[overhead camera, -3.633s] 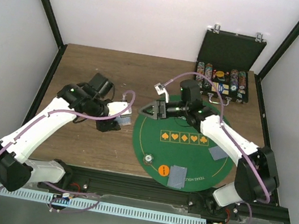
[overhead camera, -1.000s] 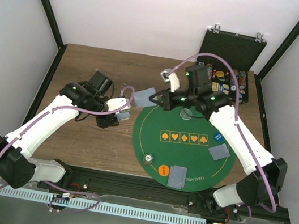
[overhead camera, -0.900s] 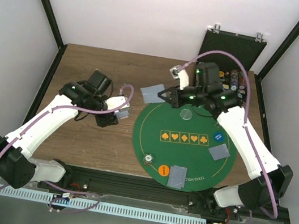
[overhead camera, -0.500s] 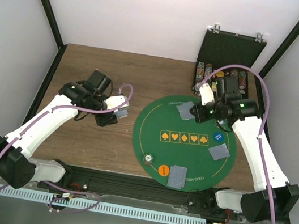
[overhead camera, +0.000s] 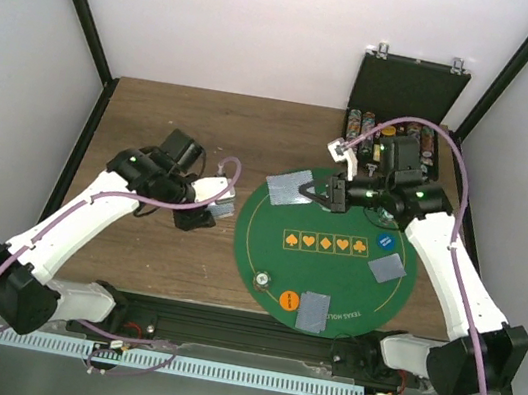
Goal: Distribute texas hold em gaming equipment
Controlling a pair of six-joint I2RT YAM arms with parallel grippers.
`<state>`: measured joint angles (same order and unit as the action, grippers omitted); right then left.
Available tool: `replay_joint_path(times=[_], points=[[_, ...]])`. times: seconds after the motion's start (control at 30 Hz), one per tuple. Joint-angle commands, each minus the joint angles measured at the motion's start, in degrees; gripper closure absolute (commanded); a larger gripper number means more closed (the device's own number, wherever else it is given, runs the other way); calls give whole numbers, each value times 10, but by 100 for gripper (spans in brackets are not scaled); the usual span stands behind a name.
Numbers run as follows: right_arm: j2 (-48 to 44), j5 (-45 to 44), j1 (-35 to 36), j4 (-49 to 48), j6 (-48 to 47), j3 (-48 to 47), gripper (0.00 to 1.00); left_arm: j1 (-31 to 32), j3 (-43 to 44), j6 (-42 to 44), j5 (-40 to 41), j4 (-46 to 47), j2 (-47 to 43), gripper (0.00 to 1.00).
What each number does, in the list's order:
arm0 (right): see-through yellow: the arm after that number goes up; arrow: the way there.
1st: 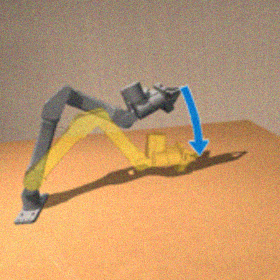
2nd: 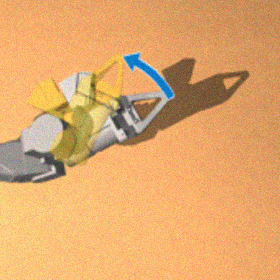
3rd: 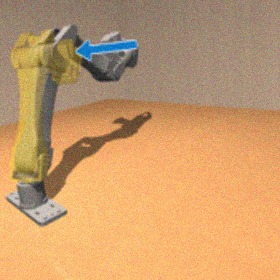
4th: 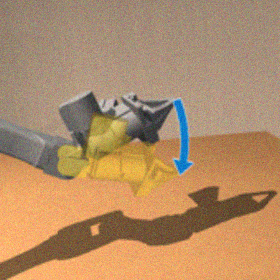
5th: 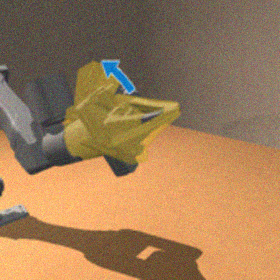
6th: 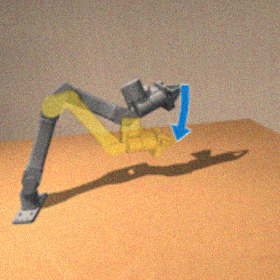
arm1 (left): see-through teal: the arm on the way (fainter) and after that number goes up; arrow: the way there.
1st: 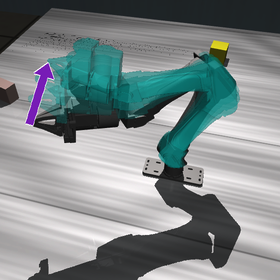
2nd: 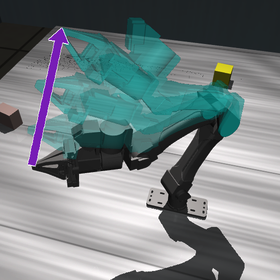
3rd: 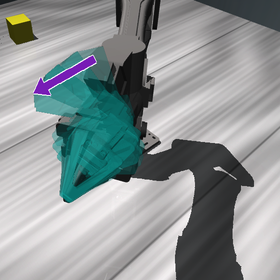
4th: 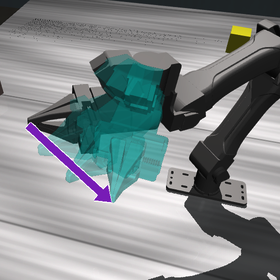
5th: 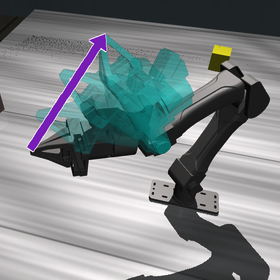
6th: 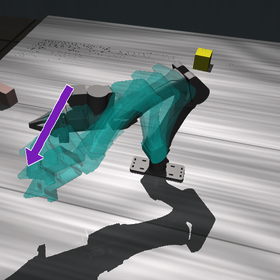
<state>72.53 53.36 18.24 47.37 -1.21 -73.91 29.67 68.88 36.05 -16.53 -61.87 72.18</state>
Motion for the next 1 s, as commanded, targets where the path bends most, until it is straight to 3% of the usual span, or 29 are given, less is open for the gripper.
replay_joint_path(times=[0.0, 0.1, 0.43, 0.97], points=[[21, 160, 29, -255, 220, 74, 99, 11, 18, 12, -29, -7, -16, 48], [42, 165, 74, -329, 270, 88, 99, 17, 23, 12, -33, -10, -12, 47], [97, 162, 107, -262, 237, 42, 99, 19, 33, 18, -58, -25, -14, 47], [141, 86, 149, -283, 301, 11, 99, 19, 38, 15, -57, -20, -8, 47]])
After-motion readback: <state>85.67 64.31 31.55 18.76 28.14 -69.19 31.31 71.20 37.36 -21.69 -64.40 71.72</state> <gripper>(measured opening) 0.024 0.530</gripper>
